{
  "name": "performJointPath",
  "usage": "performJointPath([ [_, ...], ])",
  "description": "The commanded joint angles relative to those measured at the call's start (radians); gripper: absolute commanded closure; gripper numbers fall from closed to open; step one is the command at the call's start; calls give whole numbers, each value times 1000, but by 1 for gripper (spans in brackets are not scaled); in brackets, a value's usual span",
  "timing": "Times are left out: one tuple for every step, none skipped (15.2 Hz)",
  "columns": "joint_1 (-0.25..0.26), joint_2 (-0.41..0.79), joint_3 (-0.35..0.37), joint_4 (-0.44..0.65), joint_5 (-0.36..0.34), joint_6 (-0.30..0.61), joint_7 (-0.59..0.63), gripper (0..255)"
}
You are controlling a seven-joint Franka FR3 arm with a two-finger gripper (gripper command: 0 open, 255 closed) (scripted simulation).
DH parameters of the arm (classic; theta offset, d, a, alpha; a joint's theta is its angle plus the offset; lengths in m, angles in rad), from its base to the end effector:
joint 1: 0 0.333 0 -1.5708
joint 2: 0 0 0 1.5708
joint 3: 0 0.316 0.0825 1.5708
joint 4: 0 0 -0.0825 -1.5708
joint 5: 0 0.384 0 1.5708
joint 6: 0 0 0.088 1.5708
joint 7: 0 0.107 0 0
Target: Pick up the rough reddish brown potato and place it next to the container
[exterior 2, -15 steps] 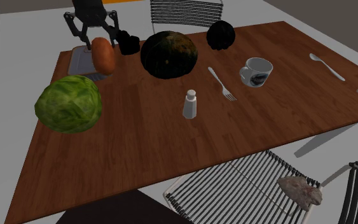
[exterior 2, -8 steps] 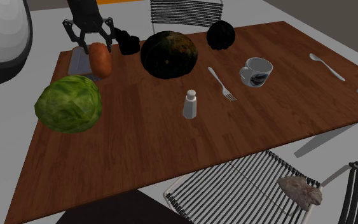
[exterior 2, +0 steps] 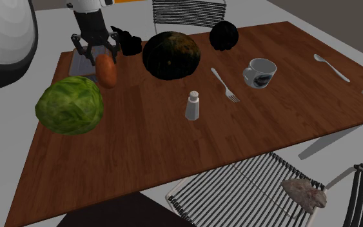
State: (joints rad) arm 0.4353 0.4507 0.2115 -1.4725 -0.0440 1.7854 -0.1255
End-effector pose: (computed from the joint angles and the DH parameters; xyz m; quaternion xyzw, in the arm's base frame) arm 0.5515 0.3851 0.4136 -0.9247 -0.3746 0.0682 0.0079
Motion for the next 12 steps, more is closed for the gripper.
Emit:
performJointPath([
  [0,10,-1,-13,-2,23,0,255],
  [0,13,-1,-22,-3,35,0,255],
  [0,16,-2,-30,-3,46,0,255],
  [0,20,-2,-38,-4,58,0,255],
  [0,23,-3,-46,-5,70,0,255],
  [0,27,-3,-54,-6,81,0,255],
  [0,31,-4,-62,-6,93,0,255],
  [0,35,-4,-69,-7,104,0,255],
  [0,40,-5,-76,-8,115,1,255],
  [1,47,-5,-85,-9,131,1,255],
  [1,46,-5,-85,-9,131,1,255],
  [1,47,-5,-85,-9,131,1,255],
])
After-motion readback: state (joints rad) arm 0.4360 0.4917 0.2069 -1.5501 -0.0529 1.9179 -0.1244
